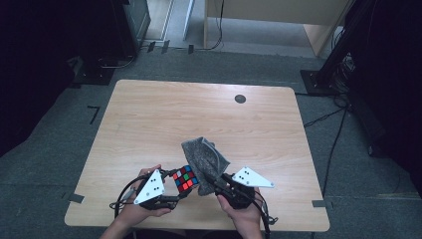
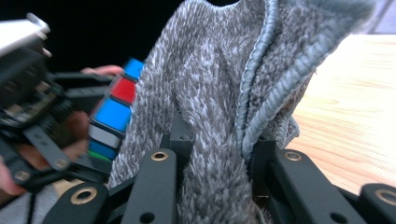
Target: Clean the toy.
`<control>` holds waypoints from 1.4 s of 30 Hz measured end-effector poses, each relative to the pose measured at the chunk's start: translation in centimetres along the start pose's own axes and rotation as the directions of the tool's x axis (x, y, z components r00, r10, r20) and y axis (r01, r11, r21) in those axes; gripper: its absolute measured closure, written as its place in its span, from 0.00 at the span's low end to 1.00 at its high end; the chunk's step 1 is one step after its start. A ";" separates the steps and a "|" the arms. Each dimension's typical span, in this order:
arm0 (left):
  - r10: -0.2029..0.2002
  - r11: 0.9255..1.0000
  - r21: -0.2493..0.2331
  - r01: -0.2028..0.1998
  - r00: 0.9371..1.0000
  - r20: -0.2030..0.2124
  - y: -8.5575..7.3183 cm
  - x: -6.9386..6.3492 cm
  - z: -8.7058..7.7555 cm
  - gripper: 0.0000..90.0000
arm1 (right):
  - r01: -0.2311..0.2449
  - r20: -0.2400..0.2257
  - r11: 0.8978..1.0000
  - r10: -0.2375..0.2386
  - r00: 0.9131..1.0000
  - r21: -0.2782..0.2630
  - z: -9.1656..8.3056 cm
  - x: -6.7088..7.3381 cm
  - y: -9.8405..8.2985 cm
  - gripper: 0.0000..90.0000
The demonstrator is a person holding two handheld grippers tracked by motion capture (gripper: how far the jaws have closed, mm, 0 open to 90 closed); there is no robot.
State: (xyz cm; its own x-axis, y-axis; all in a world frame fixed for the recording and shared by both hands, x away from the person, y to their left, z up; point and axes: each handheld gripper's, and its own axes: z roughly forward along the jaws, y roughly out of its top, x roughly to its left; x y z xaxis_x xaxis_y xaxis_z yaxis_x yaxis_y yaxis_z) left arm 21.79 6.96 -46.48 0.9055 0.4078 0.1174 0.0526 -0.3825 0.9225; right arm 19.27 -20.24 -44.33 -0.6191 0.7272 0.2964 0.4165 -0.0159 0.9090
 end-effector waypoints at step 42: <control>0.006 1.000 0.018 -0.006 1.000 -0.011 0.5 0.2 -0.3 0.38 | -0.003 0.013 0.998 0.003 1.000 0.056 -0.4 -0.4 0.2 0.82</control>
State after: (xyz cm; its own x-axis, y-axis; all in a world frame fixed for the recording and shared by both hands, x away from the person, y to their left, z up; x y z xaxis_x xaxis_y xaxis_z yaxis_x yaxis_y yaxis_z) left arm 21.87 7.06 -45.92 0.9011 0.4145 0.1271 0.0550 -0.4001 0.9148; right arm 19.35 -20.78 -44.17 -0.6091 0.7362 0.2949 0.4550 0.0198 0.8903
